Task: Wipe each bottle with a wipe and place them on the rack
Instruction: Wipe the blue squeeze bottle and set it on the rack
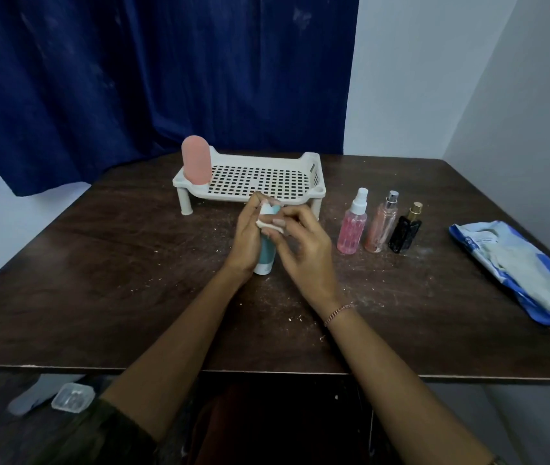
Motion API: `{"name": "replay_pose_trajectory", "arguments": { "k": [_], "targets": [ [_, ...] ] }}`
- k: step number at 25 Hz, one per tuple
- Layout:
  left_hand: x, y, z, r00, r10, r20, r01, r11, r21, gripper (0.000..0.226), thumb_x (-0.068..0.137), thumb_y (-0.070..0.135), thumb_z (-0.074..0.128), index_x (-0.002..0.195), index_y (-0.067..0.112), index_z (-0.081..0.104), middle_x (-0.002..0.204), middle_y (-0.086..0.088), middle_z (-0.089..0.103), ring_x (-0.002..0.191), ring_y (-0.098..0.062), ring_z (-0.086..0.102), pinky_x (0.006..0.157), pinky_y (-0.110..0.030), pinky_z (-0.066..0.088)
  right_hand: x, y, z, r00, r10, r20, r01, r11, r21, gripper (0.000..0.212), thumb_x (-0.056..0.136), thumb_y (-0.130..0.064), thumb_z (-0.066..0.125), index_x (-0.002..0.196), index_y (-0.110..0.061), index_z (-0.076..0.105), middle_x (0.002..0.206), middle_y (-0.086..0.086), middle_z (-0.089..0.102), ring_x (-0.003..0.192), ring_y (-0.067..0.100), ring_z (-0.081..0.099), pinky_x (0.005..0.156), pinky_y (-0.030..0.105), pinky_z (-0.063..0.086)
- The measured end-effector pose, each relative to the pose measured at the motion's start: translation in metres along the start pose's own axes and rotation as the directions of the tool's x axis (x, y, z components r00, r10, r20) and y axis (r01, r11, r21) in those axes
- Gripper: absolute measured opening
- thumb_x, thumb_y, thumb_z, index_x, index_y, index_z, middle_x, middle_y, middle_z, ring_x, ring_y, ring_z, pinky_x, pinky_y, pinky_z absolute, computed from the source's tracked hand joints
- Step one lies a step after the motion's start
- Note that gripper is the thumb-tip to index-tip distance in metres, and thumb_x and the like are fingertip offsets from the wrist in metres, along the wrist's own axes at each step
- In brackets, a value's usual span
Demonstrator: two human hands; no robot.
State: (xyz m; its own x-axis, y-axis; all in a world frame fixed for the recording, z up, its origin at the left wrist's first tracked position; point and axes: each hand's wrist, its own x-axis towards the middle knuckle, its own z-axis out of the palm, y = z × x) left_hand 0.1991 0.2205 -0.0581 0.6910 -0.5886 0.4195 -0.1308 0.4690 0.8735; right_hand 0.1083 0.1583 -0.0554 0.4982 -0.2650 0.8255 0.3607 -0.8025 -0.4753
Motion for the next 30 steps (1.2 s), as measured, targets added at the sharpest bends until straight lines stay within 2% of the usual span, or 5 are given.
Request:
{"name": "replay_pose_trajectory", "arguments": {
  "k": [5, 13, 20, 27, 30],
  "targets": [
    [-0.001, 0.002, 0.003, 1.000, 0.011, -0.013, -0.010, 0.999, 0.053, 0.019, 0.096, 0.014, 0.038, 0.083, 0.016, 0.051, 0.084, -0.002, 0.054, 0.076, -0.005, 0.053, 0.071, -0.016, 0.045, 0.008, 0.007, -0.006, 0.991, 0.066, -0.116, -0.073, 0.995, -0.065, 0.015, 0.086, 0.001, 0.061, 0.100, 0.004, 0.064, 0.097, 0.009, 0.055, 0.093, -0.008, 0.046, 0.085, 0.007, 0.041],
    [0.003, -0.003, -0.001, 0.997, 0.053, 0.055, -0.054, 0.998, 0.019, 0.028, 0.093, -0.008, 0.036, 0.083, 0.011, 0.054, 0.078, 0.011, 0.064, 0.079, -0.004, 0.058, 0.073, -0.017, 0.047, 0.004, -0.001, -0.004, 0.976, -0.194, 0.102, 0.214, 0.941, -0.261, 0.028, 0.092, -0.014, 0.047, 0.104, 0.006, 0.062, 0.113, 0.006, 0.042, 0.104, 0.020, 0.044, 0.096, 0.021, 0.038],
    [0.003, 0.000, -0.001, 0.999, 0.036, 0.007, -0.036, 0.994, 0.106, 0.019, 0.097, 0.015, 0.039, 0.081, 0.013, 0.050, 0.077, -0.007, 0.052, 0.063, -0.009, 0.057, 0.050, -0.025, 0.051, 0.009, 0.016, -0.007, 0.991, 0.098, -0.095, -0.114, 0.979, -0.171, 0.015, 0.091, -0.005, 0.053, 0.100, 0.002, 0.063, 0.099, 0.011, 0.055, 0.096, 0.020, 0.052, 0.086, 0.025, 0.045],
    [0.003, 0.004, 0.000, 0.998, 0.051, -0.034, -0.046, 0.989, 0.141, 0.024, 0.100, 0.006, 0.034, 0.081, 0.016, 0.046, 0.076, 0.000, 0.045, 0.069, -0.003, 0.046, 0.065, -0.015, 0.042, 0.007, 0.005, -0.007, 0.998, -0.037, -0.054, 0.028, 0.989, -0.147, 0.016, 0.087, -0.004, 0.058, 0.099, 0.004, 0.064, 0.100, 0.014, 0.056, 0.098, 0.013, 0.047, 0.090, 0.012, 0.038],
    [0.002, 0.005, 0.001, 0.998, 0.060, -0.017, -0.055, 0.978, 0.201, 0.024, 0.102, 0.016, 0.030, 0.084, 0.016, 0.047, 0.077, 0.001, 0.048, 0.067, 0.000, 0.051, 0.062, -0.016, 0.046, 0.010, 0.013, -0.007, 0.993, 0.076, -0.087, -0.083, 0.994, -0.075, 0.016, 0.089, -0.005, 0.056, 0.100, 0.003, 0.064, 0.099, 0.008, 0.054, 0.097, 0.009, 0.050, 0.087, 0.015, 0.043]
  ]
}}
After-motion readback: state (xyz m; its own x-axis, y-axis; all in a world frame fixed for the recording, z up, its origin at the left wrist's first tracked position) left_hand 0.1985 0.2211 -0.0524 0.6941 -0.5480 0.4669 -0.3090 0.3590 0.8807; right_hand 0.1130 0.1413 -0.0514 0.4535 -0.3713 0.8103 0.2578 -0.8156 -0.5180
